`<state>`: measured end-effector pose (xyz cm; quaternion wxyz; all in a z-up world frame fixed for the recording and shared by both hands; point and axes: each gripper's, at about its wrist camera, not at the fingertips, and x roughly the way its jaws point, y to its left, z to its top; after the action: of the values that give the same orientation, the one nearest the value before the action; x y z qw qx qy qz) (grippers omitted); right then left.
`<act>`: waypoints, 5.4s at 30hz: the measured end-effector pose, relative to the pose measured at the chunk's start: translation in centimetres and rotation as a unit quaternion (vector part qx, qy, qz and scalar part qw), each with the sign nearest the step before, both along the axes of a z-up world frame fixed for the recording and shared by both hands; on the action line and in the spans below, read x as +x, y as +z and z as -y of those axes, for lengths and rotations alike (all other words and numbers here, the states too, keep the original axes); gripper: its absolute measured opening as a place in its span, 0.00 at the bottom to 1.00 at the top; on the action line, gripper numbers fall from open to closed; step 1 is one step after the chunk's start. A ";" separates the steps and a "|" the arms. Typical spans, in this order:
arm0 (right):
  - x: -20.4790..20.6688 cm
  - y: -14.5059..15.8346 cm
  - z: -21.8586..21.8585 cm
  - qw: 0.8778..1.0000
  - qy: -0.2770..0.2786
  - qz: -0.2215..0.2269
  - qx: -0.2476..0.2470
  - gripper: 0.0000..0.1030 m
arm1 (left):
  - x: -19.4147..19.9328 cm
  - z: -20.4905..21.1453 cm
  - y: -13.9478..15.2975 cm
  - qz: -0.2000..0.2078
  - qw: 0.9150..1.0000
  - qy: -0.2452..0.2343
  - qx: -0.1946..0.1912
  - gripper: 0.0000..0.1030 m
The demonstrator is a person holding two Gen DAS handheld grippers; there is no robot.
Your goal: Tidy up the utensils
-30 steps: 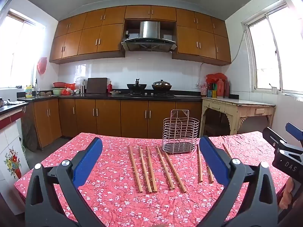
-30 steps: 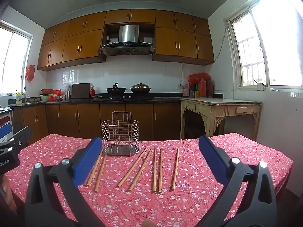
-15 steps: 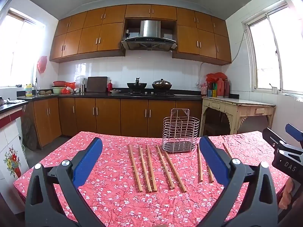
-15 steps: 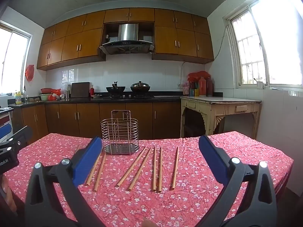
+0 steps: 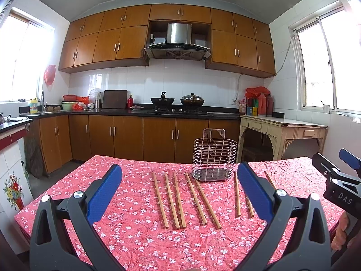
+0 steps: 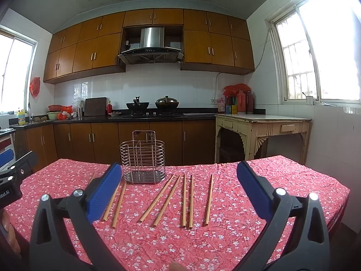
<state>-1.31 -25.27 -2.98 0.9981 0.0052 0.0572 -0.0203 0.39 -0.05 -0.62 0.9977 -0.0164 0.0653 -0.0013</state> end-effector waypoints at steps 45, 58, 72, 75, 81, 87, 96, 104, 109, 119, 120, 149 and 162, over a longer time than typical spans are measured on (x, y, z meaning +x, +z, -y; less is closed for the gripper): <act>0.7 -0.8 0.0 1.000 -0.001 -0.004 0.003 0.96 | 0.0 -0.1 -0.1 -0.002 1.000 -0.002 -0.004 0.98; 1.1 -0.9 0.2 1.000 0.000 -0.009 0.009 0.96 | 0.2 0.0 0.2 -0.006 1.000 -0.005 -0.005 0.98; 10.3 -6.5 5.9 0.974 -0.064 -0.209 0.060 0.67 | 6.0 -4.3 -2.8 -0.130 0.989 0.053 -0.046 0.98; 13.1 -8.9 6.6 0.957 -0.059 -0.273 0.075 0.47 | 7.3 -4.9 -3.5 -0.152 0.986 0.055 -0.045 0.98; 17.0 -12.5 6.7 0.932 -0.059 -0.346 0.092 0.35 | 9.0 -5.3 -5.1 -0.187 0.980 0.060 -0.041 0.97; 18.3 -12.9 6.4 0.927 -0.079 -0.361 0.065 0.19 | 10.7 -5.5 -6.3 -0.224 0.972 0.055 -0.050 0.85; 19.0 -13.0 8.8 0.923 -0.106 -0.357 0.092 0.07 | 14.9 -4.9 -8.4 -0.300 0.953 0.031 -0.040 0.57; 19.1 -13.0 8.6 0.923 -0.106 -0.357 0.092 0.07 | 16.5 -4.1 -10.7 -0.361 0.931 0.017 -0.047 0.39; 18.8 -13.0 8.6 0.924 -0.107 -0.355 0.091 0.07 | 15.9 -3.7 -11.0 -0.355 0.934 0.018 -0.047 0.37; 18.3 -13.1 8.6 0.926 -0.107 -0.353 0.080 0.07 | 15.8 -3.4 -10.9 -0.347 0.936 0.036 -0.040 0.09; 18.3 -13.1 8.5 0.926 -0.107 -0.352 0.080 0.08 | 15.7 -3.5 -11.0 -0.348 0.936 0.036 -0.040 0.07; 22.9 -12.7 9.7 0.918 -0.120 -0.372 0.069 0.07 | 21.2 -4.3 -10.4 -0.381 0.924 0.020 0.012 0.07; 23.9 -12.9 11.4 0.917 -0.130 -0.368 0.080 0.08 | 21.8 -6.9 -10.6 -0.369 0.929 0.010 -0.015 0.07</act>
<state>22.63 -36.65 -15.83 0.8913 0.0844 0.4212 -0.1454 22.17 6.85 -11.21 0.9026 -0.0312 0.4291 0.0136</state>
